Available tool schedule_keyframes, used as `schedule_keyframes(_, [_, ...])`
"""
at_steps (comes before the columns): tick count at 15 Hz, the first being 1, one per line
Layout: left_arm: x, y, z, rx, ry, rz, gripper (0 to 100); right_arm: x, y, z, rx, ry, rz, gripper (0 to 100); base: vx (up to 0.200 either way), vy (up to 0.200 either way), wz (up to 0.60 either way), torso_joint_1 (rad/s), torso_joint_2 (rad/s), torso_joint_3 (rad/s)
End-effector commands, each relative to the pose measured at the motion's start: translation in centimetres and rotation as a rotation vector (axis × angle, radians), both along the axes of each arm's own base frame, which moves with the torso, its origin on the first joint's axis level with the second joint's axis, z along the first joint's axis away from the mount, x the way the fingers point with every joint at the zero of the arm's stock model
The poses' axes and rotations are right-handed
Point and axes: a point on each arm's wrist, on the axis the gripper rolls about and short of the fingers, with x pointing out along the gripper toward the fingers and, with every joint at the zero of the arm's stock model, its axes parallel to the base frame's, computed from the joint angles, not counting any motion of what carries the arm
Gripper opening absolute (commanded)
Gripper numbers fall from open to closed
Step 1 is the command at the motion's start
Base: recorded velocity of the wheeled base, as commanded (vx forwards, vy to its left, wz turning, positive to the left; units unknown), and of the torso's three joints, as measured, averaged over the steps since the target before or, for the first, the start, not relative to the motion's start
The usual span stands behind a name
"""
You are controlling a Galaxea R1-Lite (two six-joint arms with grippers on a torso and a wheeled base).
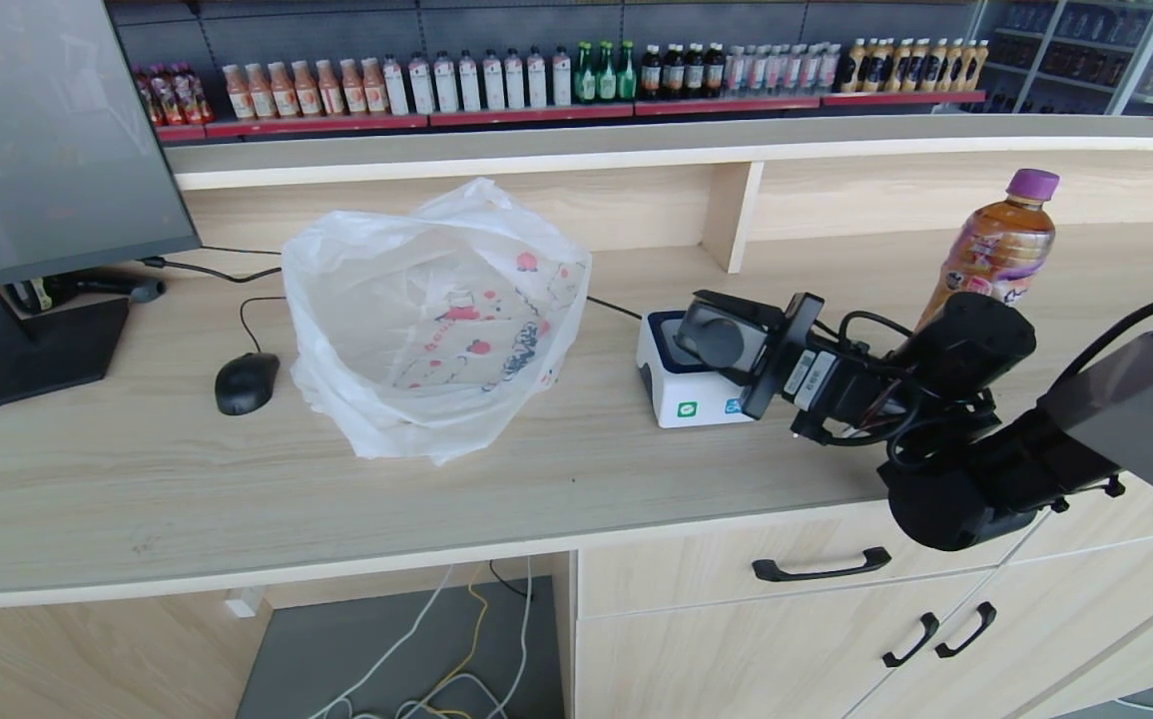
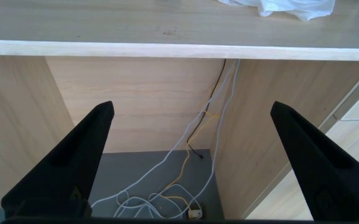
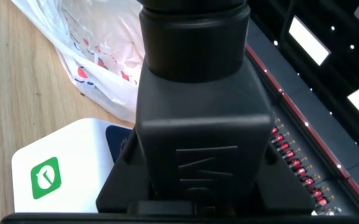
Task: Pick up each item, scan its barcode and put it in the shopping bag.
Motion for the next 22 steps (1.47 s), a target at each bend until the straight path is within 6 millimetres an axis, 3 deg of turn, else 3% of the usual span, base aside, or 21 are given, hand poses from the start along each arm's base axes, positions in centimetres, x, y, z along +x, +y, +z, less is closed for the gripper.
schedule_keyframes(1, [0.0, 0.0, 0.0, 0.000, 0.000, 0.001, 100, 0.1, 0.0, -0.2, -0.002, 0.006, 0.001, 0, 0.000, 0.000, 0.00, 0.000, 0.00, 0.000])
schedule_keyframes(9, [0.0, 0.0, 0.0, 0.000, 0.000, -0.001, 100, -0.3, -0.1, 0.4, 0.004, -0.004, -0.003, 0, 0.000, 0.000, 0.00, 0.000, 0.00, 0.000])
schedule_keyframes(13, [0.0, 0.0, 0.0, 0.000, 0.000, -0.001, 100, -1.1, -0.3, 2.1, 0.017, -0.026, -0.005, 0, 0.000, 0.000, 0.00, 0.000, 0.00, 0.000])
schedule_keyframes(19, [0.0, 0.0, 0.0, 0.000, 0.000, -0.001, 100, -3.9, -1.3, 5.1, 0.068, -0.011, -0.011, 0, 0.000, 0.000, 0.00, 0.000, 0.00, 0.000])
schedule_keyframes(22, [0.0, 0.0, 0.0, 0.000, 0.000, -0.001, 100, -6.4, -2.2, 6.9, 0.156, 0.041, -0.051, 0, 0.000, 0.000, 0.00, 0.000, 0.00, 0.000])
